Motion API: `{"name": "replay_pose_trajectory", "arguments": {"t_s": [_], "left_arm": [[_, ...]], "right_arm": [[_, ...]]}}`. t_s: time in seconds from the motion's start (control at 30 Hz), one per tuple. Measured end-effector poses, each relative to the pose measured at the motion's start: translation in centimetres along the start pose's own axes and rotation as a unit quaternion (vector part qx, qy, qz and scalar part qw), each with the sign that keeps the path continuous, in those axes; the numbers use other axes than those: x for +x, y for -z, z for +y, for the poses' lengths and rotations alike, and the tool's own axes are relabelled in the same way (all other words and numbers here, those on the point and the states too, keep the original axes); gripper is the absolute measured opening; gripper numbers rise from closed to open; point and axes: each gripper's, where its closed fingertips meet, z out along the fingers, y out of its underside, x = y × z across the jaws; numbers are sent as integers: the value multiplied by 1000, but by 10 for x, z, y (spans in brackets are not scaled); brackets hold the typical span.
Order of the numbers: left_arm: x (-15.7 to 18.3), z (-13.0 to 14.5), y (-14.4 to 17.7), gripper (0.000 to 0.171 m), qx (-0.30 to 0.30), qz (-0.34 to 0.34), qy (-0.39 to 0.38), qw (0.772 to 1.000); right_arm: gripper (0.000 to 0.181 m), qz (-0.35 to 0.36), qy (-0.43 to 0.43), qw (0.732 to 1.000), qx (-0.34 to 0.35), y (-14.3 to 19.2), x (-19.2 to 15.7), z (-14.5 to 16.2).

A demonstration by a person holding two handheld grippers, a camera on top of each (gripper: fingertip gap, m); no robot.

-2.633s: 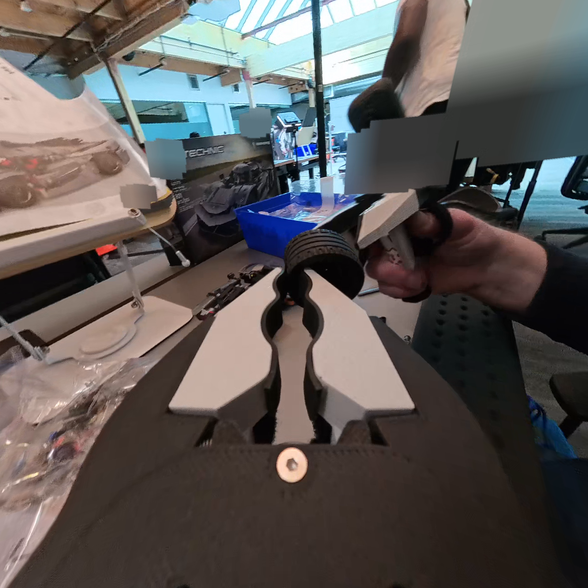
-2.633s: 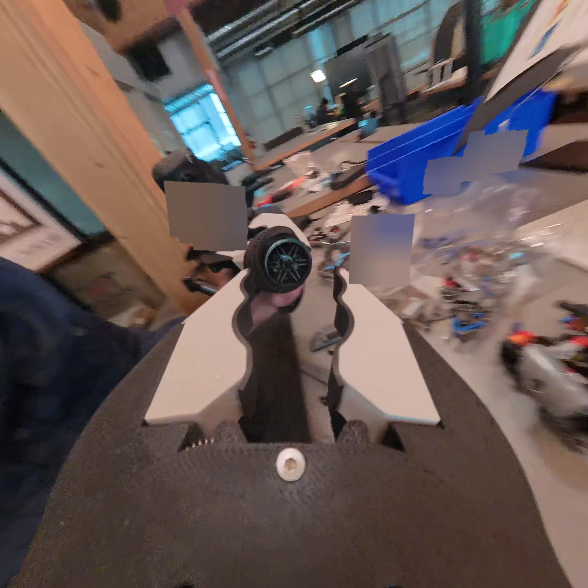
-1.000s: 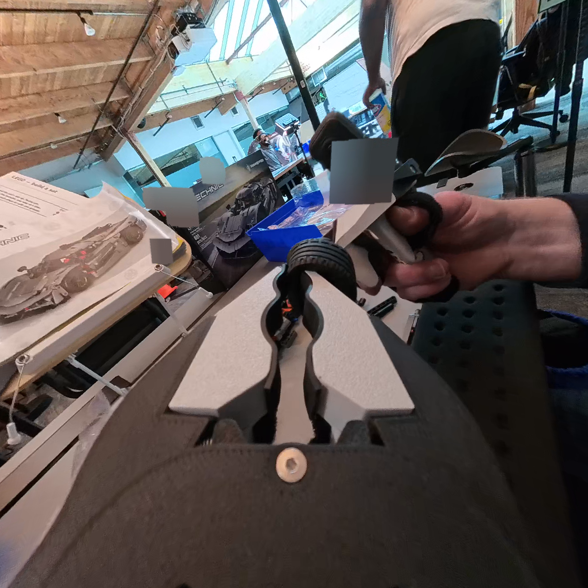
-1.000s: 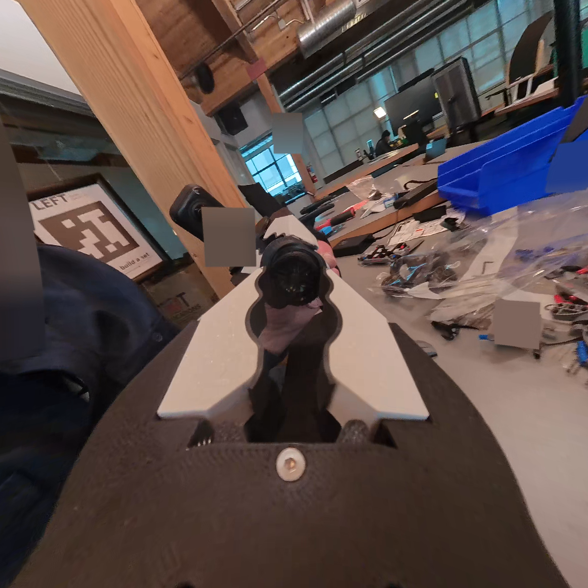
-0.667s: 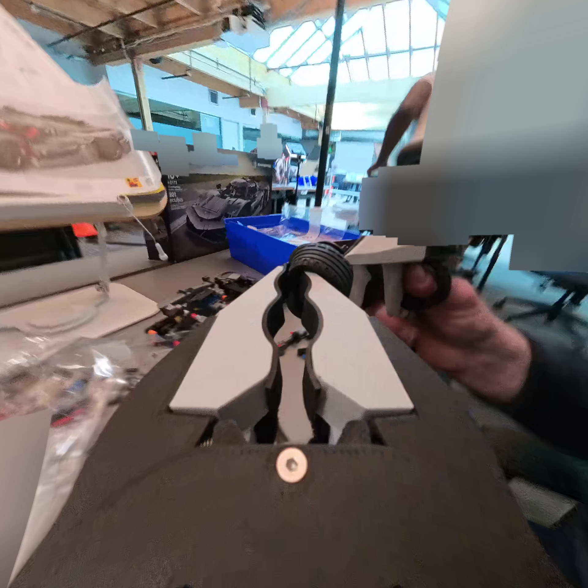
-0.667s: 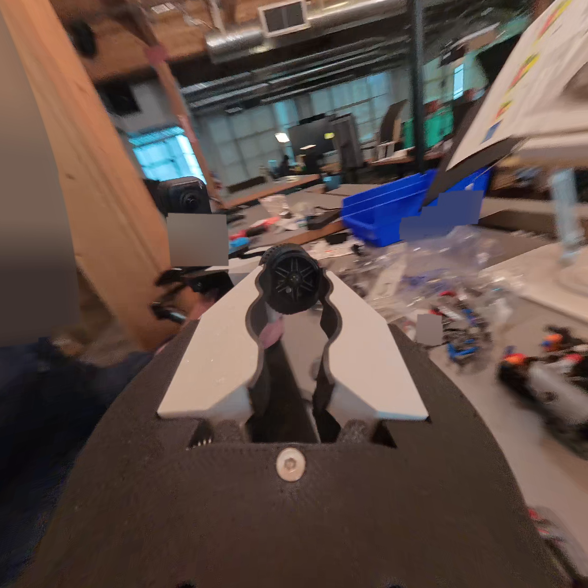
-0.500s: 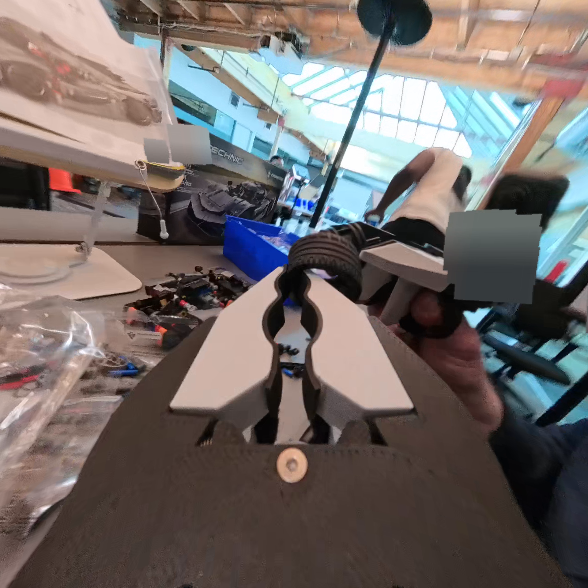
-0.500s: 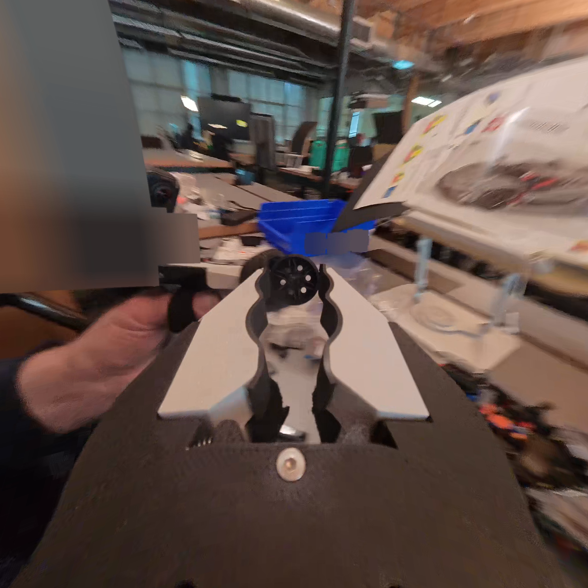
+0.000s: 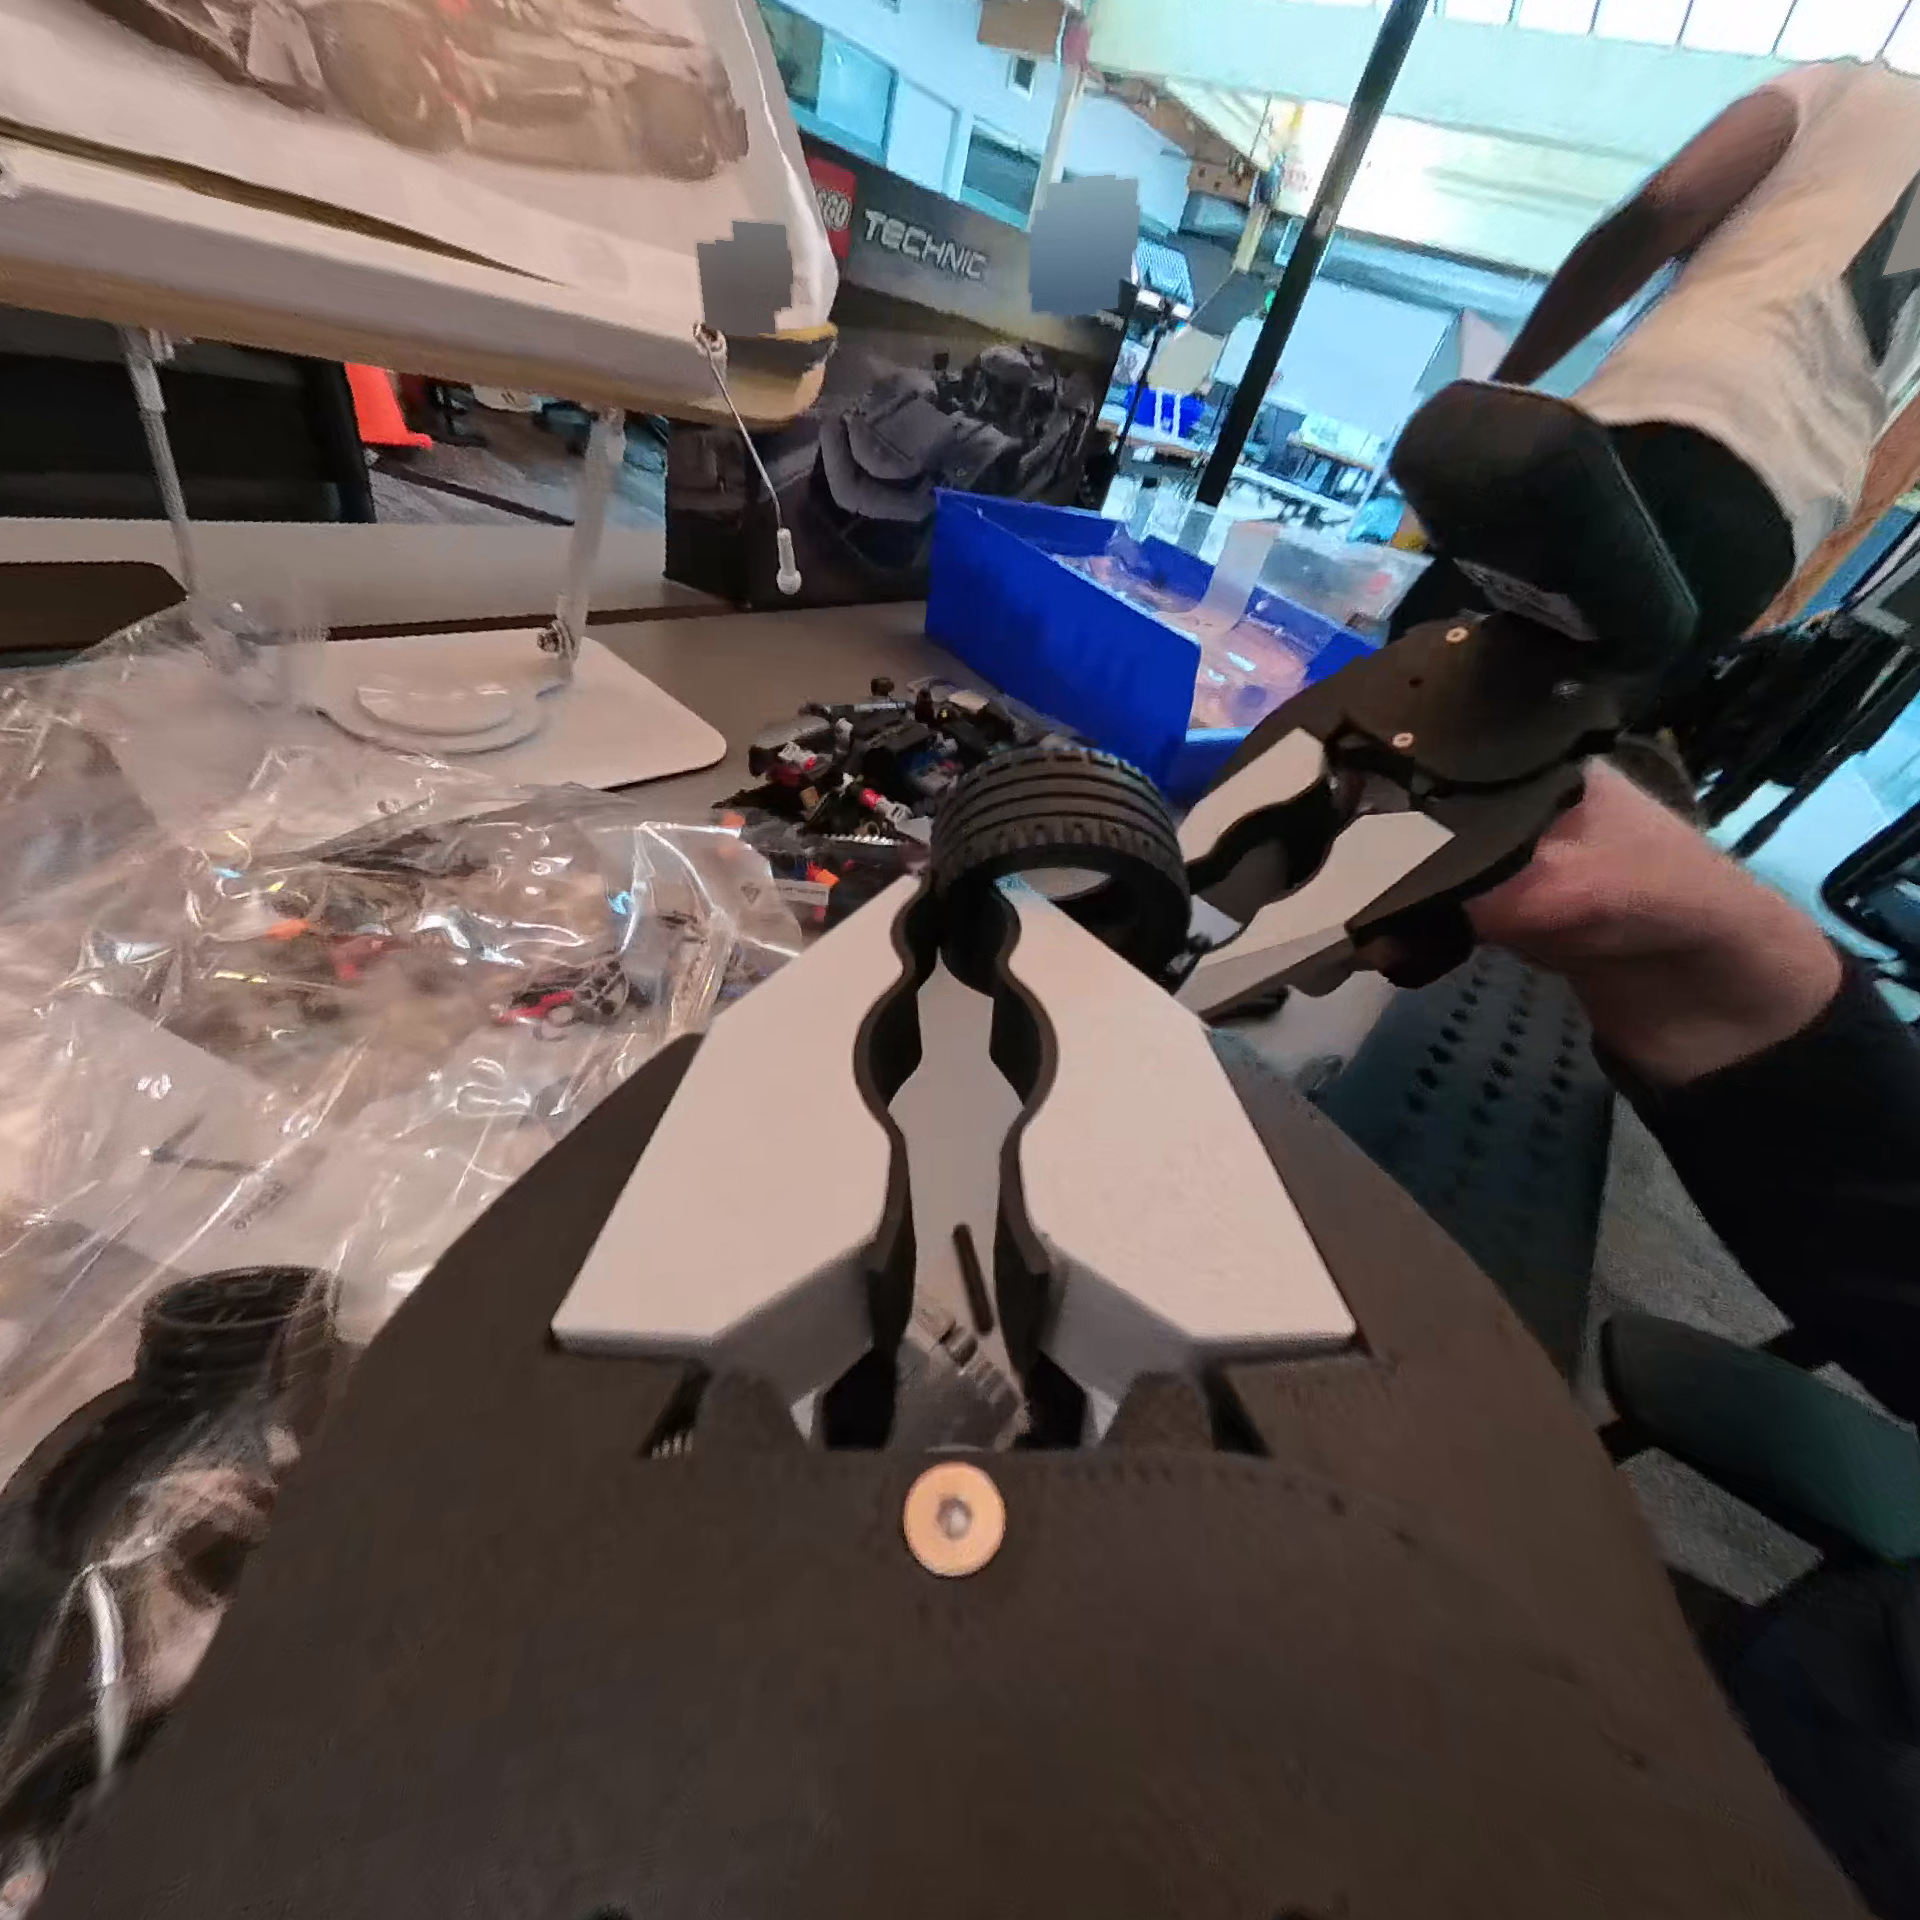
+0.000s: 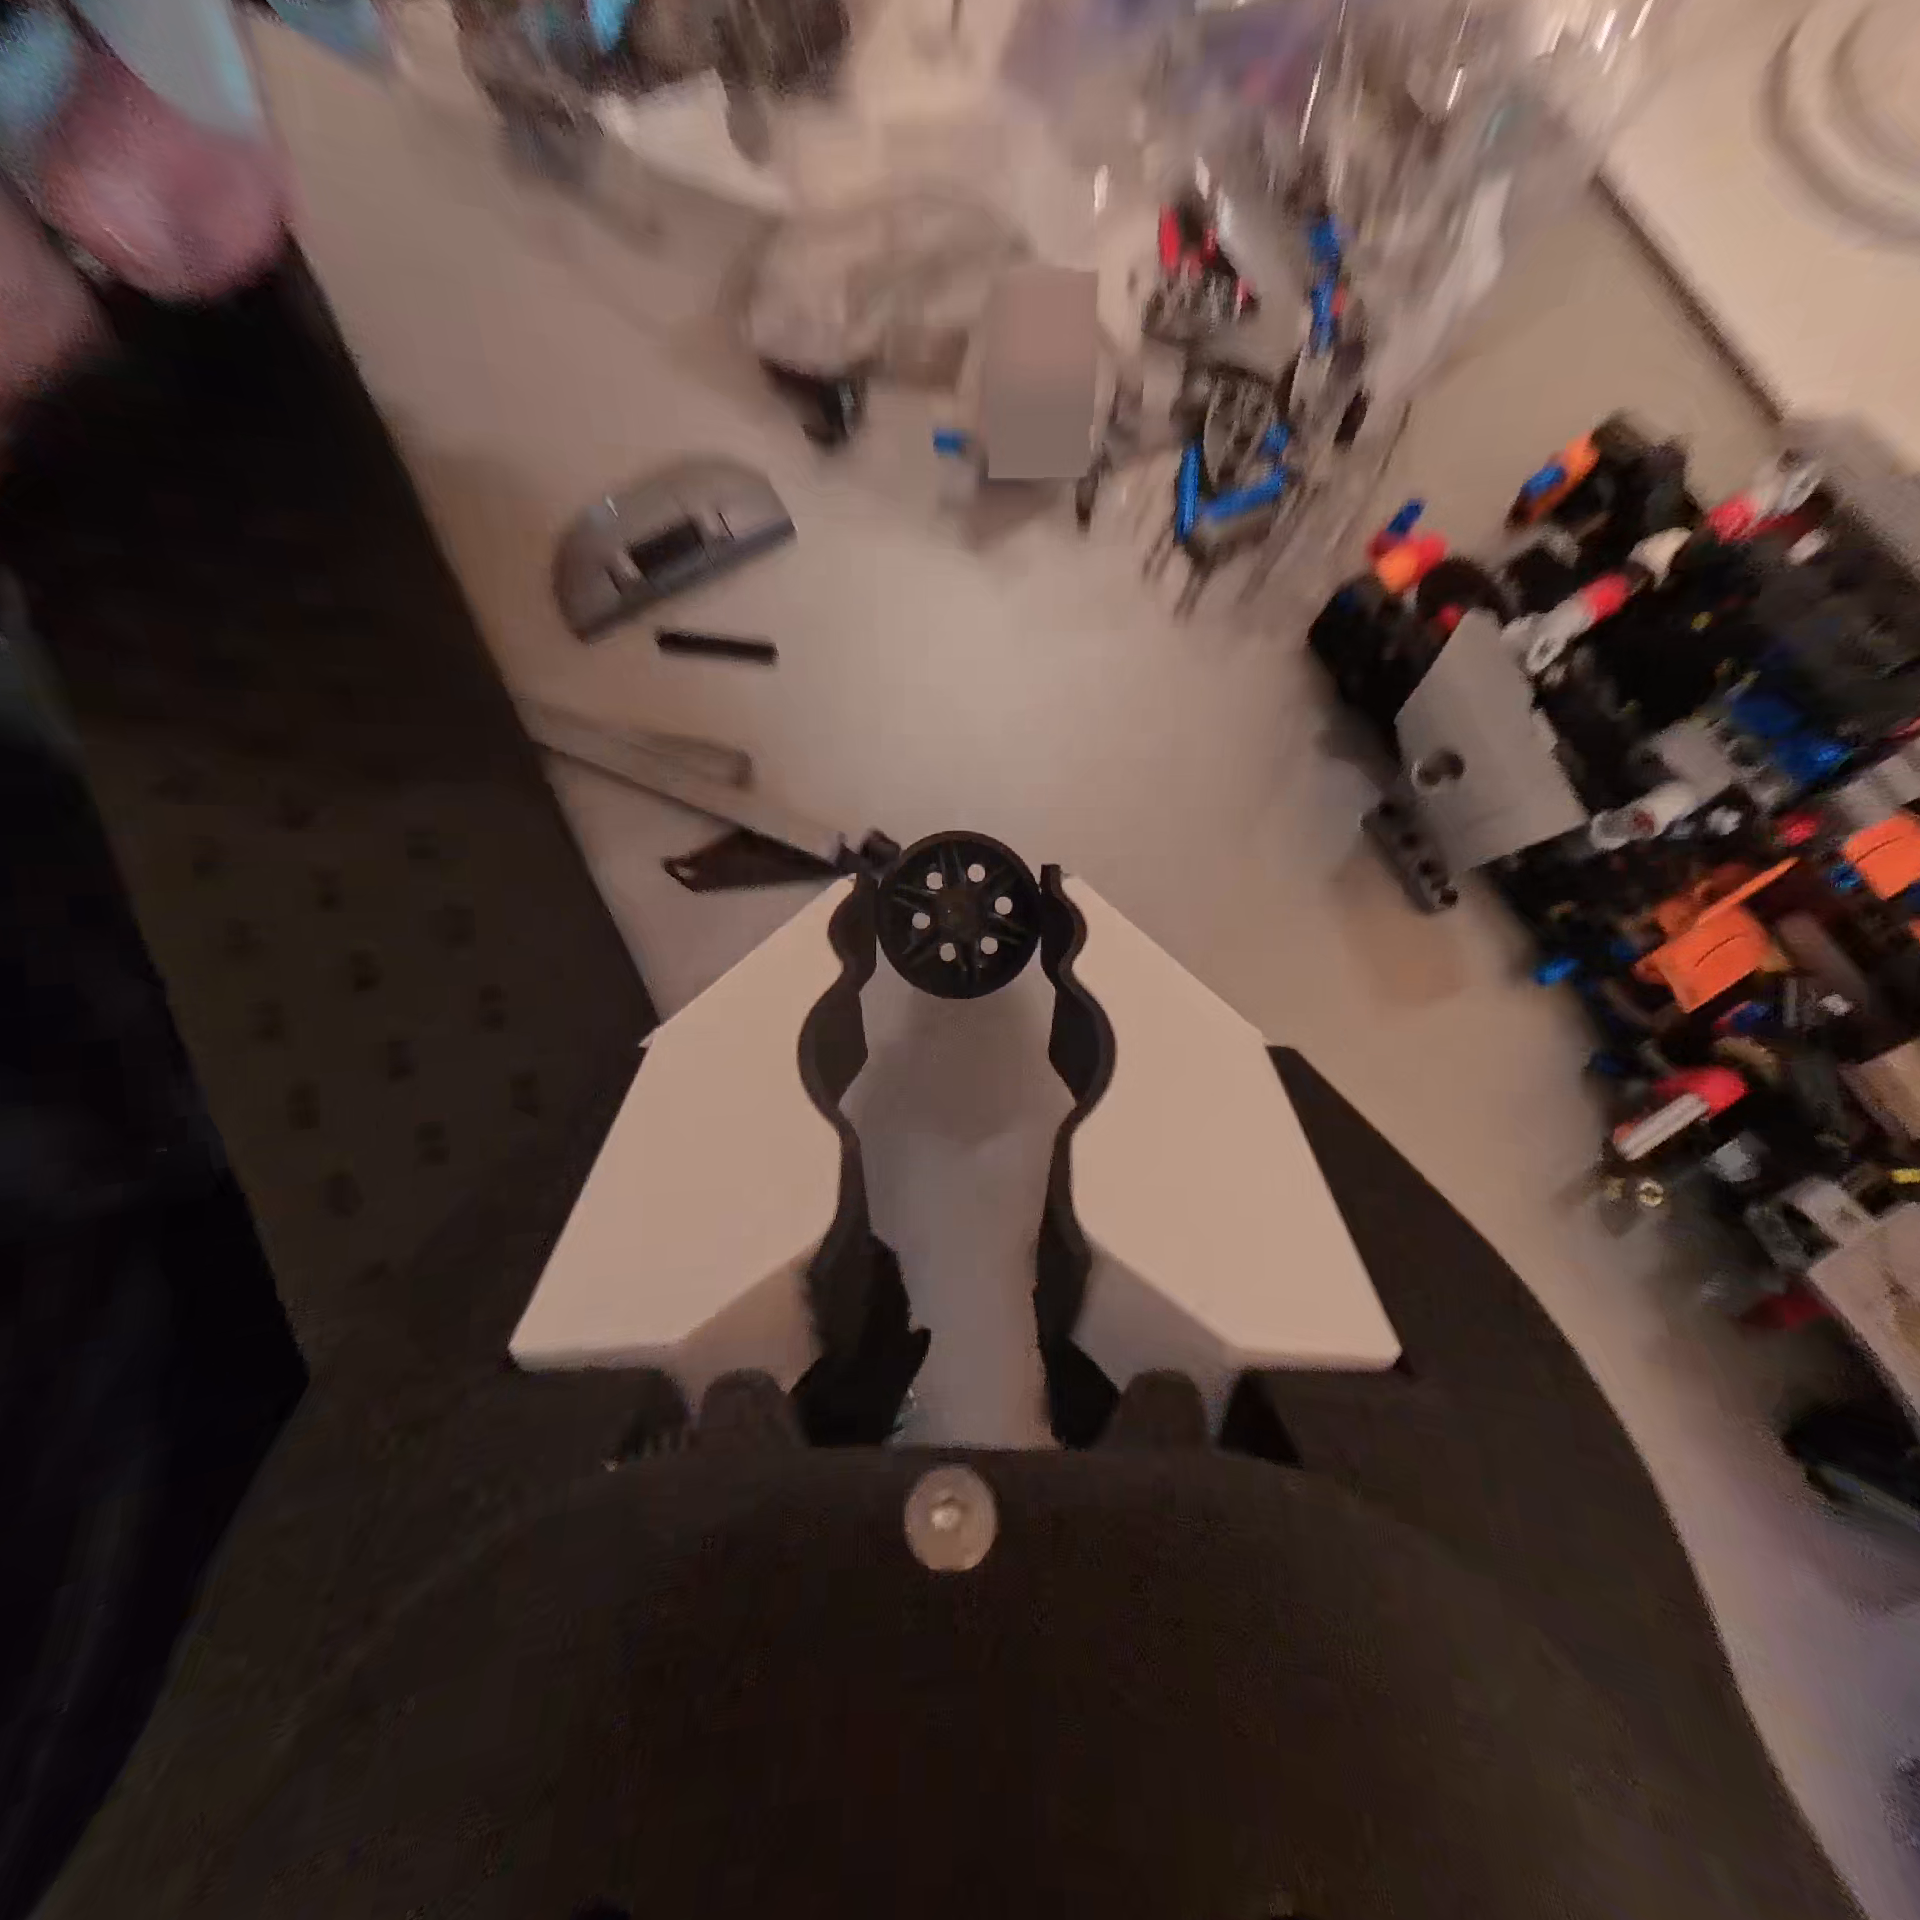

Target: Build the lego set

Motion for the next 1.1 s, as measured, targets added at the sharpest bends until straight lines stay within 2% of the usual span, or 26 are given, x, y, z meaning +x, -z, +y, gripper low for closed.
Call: {"name": "replay_pose_trajectory", "arguments": {"t_s": [0.1,0.17,0.23,0.27,0.37,0.43,0.5,0.53,0.57,0.67,0.77,0.97,1.03,1.1], "left_arm": [[-3,11,-3,4,-27,-6,-13,1000],[-2,13,-5,4,-32,-3,-16,999],[-1,15,-7,4,-39,-4,-18,999],[-1,15,-8,4,-39,-4,-16,999],[1,11,-12,4,-28,-6,6,1000],[7,9,-18,4,-18,7,23,1000],[15,3,-22,4,0,23,40,999],[14,0,-22,4,10,20,44,999],[13,-2,-21,5,14,18,44,999],[8,-5,-16,9,13,17,48,999],[1,-12,-12,11,24,15,52,998],[-20,-21,-1,29,37,-8,52,998],[-25,-27,8,32,59,-1,65,996],[-36,-25,18,38,55,-18,70,996]], "right_arm": [[32,-4,-2,998,-63,-15,4,19],[42,-7,5,998,-56,-13,5,16],[47,10,28,999,-12,-1,7,-2],[46,17,53,998,35,9,2,-20],[43,-47,116,979,162,39,-47,-73],[50,-56,148,970,183,38,-68,-92],[42,2,180,966,184,30,-64,-104],[27,27,194,961,196,30,-61,-111],[16,32,205,957,201,30,-61,-115],[7,1,198,959,202,28,-65,-125],[5,-33,184,961,203,30,-64,-138],[3,-90,167,962,198,28,-59,-157],[3,-83,160,965,192,26,-49,-161],[3,-67,159,966,192,26,-36,-169]]}}
